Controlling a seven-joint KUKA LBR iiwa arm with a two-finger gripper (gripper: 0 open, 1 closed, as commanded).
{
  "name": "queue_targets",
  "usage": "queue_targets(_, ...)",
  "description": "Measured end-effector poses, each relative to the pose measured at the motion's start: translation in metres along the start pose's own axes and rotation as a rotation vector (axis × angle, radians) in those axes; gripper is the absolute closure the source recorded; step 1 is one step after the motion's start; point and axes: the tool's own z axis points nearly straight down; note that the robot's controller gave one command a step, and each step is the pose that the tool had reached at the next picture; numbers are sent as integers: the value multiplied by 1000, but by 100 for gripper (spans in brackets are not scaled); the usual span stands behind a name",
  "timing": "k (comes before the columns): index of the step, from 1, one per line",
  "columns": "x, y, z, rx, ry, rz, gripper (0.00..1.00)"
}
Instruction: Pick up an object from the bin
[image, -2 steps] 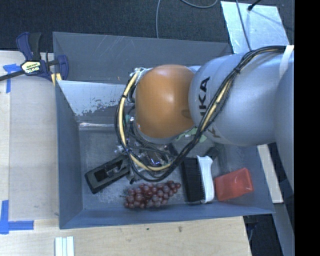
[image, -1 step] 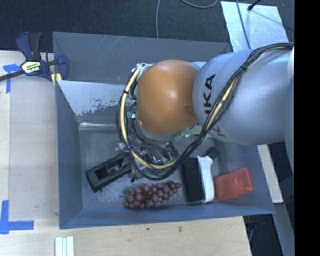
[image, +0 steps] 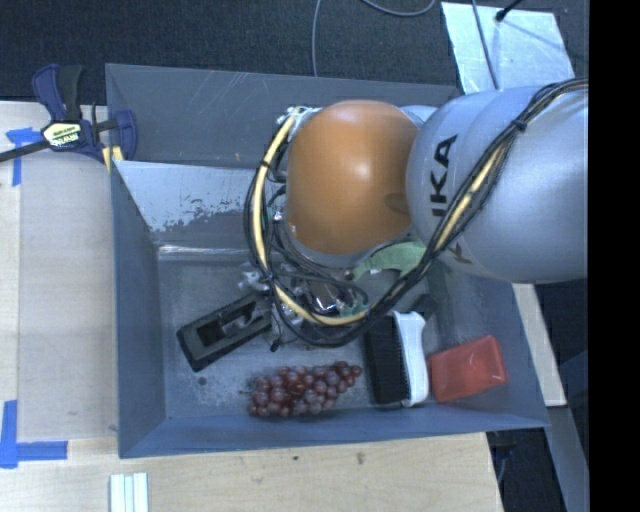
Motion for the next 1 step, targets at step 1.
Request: queue_targets(1,0,0,-16,-1,26,40,100)
